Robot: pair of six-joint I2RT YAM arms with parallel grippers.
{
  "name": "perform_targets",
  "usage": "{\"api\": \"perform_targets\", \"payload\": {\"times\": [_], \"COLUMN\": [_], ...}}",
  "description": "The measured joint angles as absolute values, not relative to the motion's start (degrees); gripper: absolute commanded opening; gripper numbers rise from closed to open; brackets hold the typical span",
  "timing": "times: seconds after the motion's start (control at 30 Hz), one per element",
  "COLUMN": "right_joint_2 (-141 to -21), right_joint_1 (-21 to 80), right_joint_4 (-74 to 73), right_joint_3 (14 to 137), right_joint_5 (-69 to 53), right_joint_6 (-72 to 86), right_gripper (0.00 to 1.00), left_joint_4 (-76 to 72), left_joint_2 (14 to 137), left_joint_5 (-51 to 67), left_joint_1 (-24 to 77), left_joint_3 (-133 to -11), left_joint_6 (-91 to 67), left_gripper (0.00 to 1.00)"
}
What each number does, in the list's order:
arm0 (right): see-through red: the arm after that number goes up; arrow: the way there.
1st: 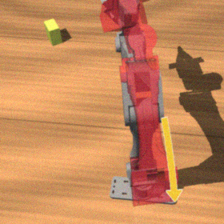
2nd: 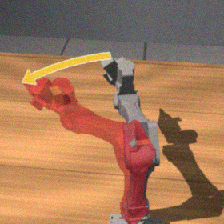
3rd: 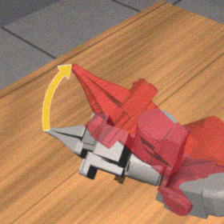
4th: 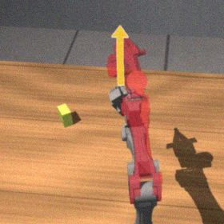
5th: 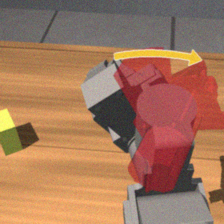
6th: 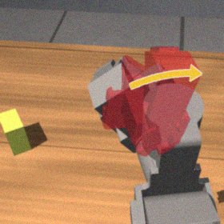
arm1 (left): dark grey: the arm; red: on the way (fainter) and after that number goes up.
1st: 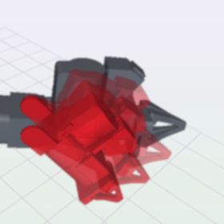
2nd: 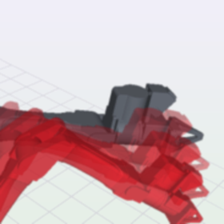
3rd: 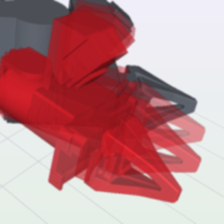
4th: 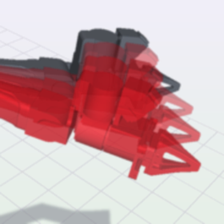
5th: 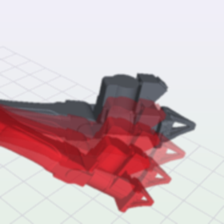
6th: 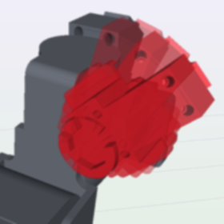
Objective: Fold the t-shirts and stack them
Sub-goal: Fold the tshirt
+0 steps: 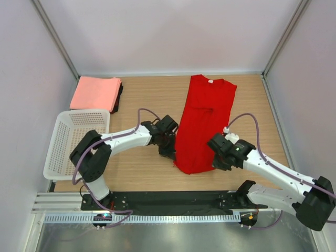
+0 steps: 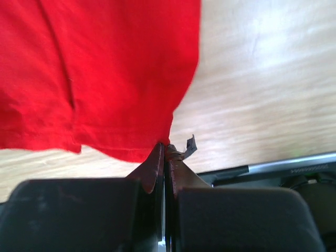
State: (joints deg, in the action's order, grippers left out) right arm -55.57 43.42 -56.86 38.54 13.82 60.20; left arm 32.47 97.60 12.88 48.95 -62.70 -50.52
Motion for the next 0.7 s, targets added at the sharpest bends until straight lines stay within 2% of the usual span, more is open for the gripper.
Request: {"api": "perform_targets", "payload": {"times": [0.2, 0.47, 0.7], "right_joint_2": [-64.2, -74.1, -83.0], "right_joint_1": [41.4, 25.2, 20.1], "right_joint_4": [-56.6, -50.3, -45.4], "right_joint_3": [49.2, 57.7, 65.5], "right_joint_5": [19.3, 17.8, 17.3], "right_joint_6": [53.0, 39.3, 31.3], "right_gripper": [0.01, 0.01, 0.01], "left_joint_4": [35.1, 37.3, 36.7], "left_joint_2": [103.2, 112.7, 124.3], "left_joint_5": [14.7, 18.1, 20.0], "left_joint_1": [44.0, 37.8, 34.3], "left_joint_3": [-73.5, -89.2, -105.0], "left_joint_6": [-49.1, -47.2, -45.6], "left_gripper": [0.0, 0.0, 0.0]}}
